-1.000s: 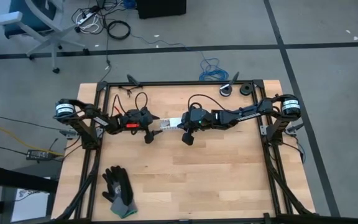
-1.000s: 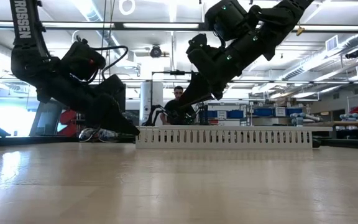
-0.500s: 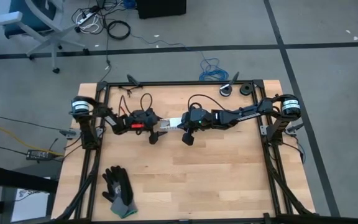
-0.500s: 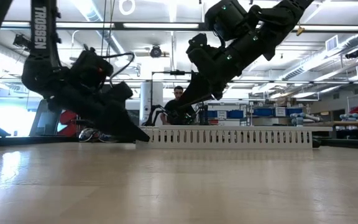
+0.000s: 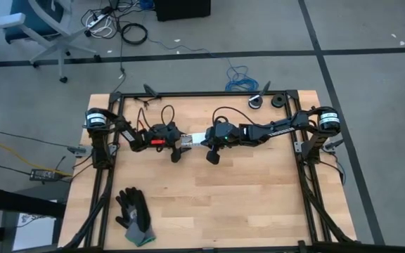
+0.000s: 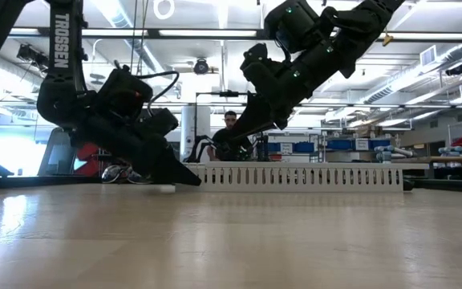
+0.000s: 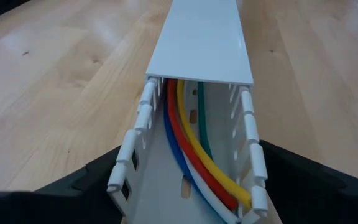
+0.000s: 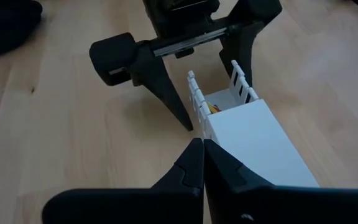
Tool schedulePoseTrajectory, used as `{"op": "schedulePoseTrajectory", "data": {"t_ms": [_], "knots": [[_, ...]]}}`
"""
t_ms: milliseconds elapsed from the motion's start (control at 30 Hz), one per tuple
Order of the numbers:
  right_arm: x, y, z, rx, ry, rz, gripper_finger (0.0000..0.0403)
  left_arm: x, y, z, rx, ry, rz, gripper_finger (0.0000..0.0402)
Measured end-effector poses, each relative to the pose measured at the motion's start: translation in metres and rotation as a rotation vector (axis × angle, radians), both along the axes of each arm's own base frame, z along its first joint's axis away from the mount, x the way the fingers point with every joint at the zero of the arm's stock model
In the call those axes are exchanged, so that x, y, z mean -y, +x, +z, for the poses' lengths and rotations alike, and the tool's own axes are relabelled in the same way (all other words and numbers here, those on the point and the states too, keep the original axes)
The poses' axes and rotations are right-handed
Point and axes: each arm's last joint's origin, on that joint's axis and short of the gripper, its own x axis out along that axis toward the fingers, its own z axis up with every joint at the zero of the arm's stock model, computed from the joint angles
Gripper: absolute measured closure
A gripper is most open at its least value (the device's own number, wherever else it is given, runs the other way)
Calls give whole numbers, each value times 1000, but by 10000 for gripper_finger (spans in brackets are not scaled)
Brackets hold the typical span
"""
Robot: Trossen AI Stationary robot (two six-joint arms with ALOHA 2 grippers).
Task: Ziptie cables
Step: Close the white cable duct with the cover
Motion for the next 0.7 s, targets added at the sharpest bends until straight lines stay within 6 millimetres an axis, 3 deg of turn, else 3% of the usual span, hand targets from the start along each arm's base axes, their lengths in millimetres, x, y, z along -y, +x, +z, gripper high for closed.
{"op": "schedulePoseTrajectory", "data": {"t_ms": [467,600,700], "knots": [[15,-5,-5,-57,52,-96,403,0,0,0,-4,0,-6,141],[24,-7,-24,-134,122,-142,403,0,0,0,-5,1,-6,145],[28,4,-39,-114,173,-127,403,0,-1,-1,-9,1,-7,145]]}}
